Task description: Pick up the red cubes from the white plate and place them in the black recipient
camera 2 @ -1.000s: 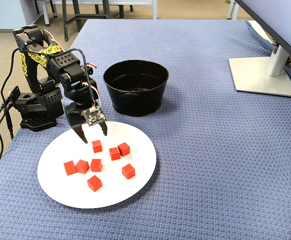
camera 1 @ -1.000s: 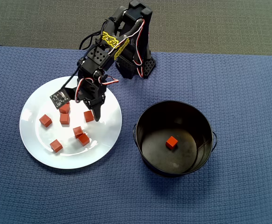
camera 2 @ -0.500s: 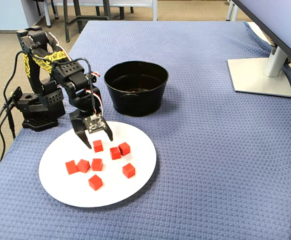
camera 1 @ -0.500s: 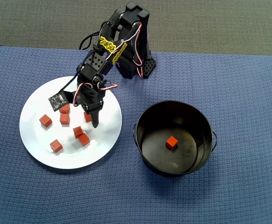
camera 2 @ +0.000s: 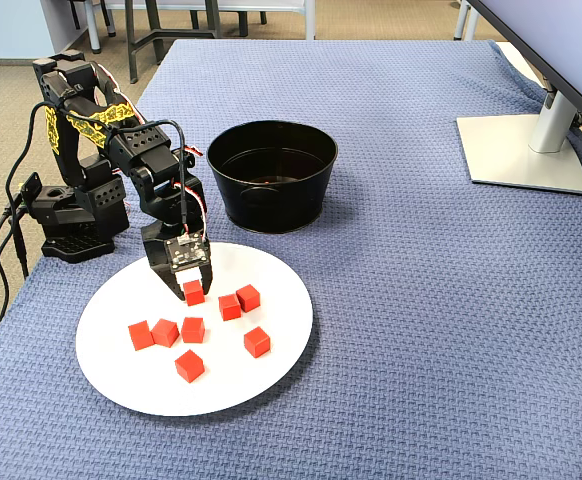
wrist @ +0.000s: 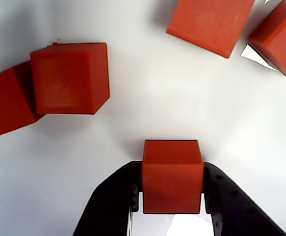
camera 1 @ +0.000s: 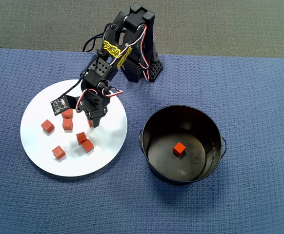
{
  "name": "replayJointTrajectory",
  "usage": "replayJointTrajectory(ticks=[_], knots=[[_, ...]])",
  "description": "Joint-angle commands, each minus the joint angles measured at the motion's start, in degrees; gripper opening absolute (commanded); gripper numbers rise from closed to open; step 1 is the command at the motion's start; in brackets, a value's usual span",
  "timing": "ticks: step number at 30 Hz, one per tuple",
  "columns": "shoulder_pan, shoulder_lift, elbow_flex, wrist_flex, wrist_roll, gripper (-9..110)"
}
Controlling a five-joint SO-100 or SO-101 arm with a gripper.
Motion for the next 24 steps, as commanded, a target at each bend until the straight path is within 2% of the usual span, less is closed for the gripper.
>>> replayJointTrajectory(ticks=[1, 8, 11, 14, 18, 24], knots=[[-0.9, 6.5, -3.3, -0.1, 6.0, 0], [-2.5, 32.6, -7.0, 17.4, 14.7, 0], [-6.4, 43.1, -7.6, 19.2, 25.1, 0], [-15.9, 48.3, -8.6, 19.7, 35.0, 0], [-32.6, 44.2, -11.9, 16.5, 44.8, 0], [-50.9, 29.0, -16.4, 7.7, 50.7, 0]])
